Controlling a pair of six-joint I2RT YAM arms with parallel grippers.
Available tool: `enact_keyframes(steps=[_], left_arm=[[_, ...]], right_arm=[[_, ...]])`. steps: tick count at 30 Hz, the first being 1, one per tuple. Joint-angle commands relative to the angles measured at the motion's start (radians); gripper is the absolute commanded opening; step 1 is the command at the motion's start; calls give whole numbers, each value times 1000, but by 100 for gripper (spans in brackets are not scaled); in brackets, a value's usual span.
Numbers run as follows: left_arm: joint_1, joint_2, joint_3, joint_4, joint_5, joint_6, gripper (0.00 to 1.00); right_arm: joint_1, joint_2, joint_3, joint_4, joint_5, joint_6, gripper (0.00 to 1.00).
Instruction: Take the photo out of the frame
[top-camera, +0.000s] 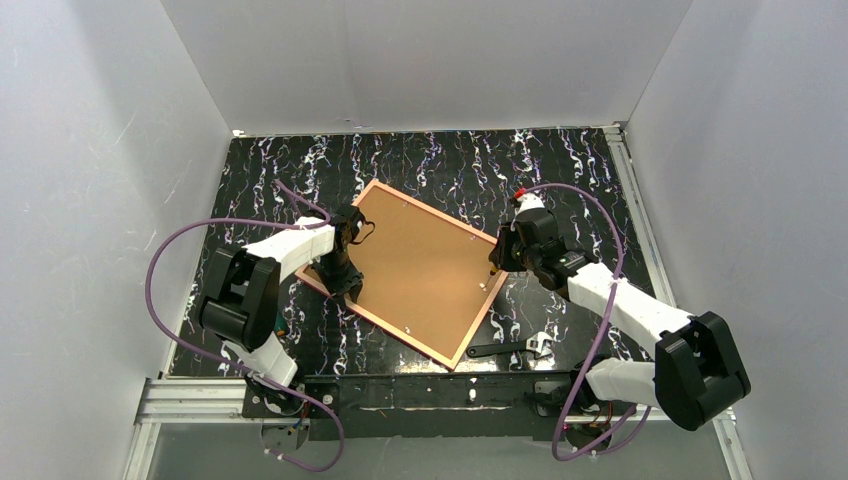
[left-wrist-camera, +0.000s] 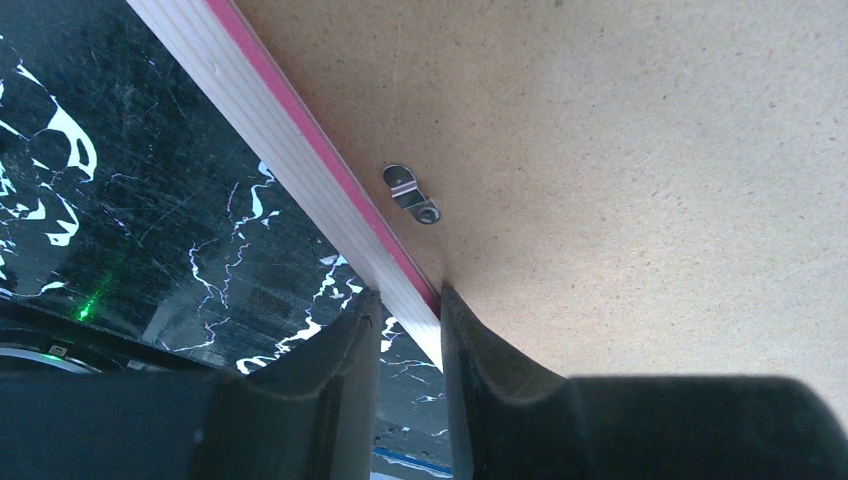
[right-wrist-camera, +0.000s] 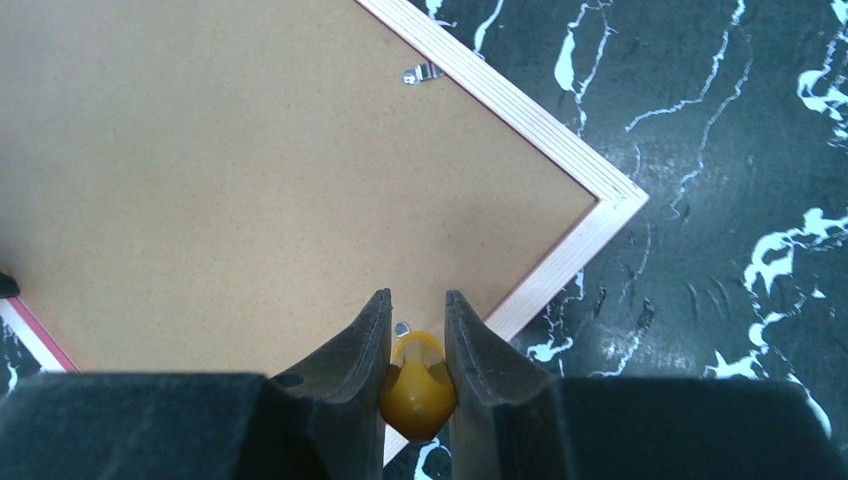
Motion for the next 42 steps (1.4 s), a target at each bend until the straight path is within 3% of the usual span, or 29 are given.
enact_keyframes(steps=[1,4,11,16,19,24,30,36,39,42], left_arm=[[-2,43,-19,-107,3,52,0],[-1,42,-5,-105,28,59,10],[0,-5,7,-105,73,77,57],[-2,-79,-29,-120,106,62,75],[-4,-150,-70,-119,141,35,78],[-19,-272,-195,29,266,-104,81],[-85,-351,-292,157,204,-293,77],[-179,-367,-410,250,104,-541,53],[-228,-393,-441,245,-16,-616,40],[-236,-386,-446,234,-29,-627,30]], right_arm=[[3,-37,74,-106,67,-3,1],[2,-117,75,-176,85,-22,1],[3,-343,-34,-294,97,5,1],[3,-493,-134,-309,100,63,1],[3,-544,-142,-319,93,96,1],[2,-567,-139,-358,64,125,1],[2,-653,-162,-391,57,137,1],[2,-750,-187,-393,52,136,1],[2,-769,-193,-393,45,135,1],[3,-771,-197,-383,40,132,1]])
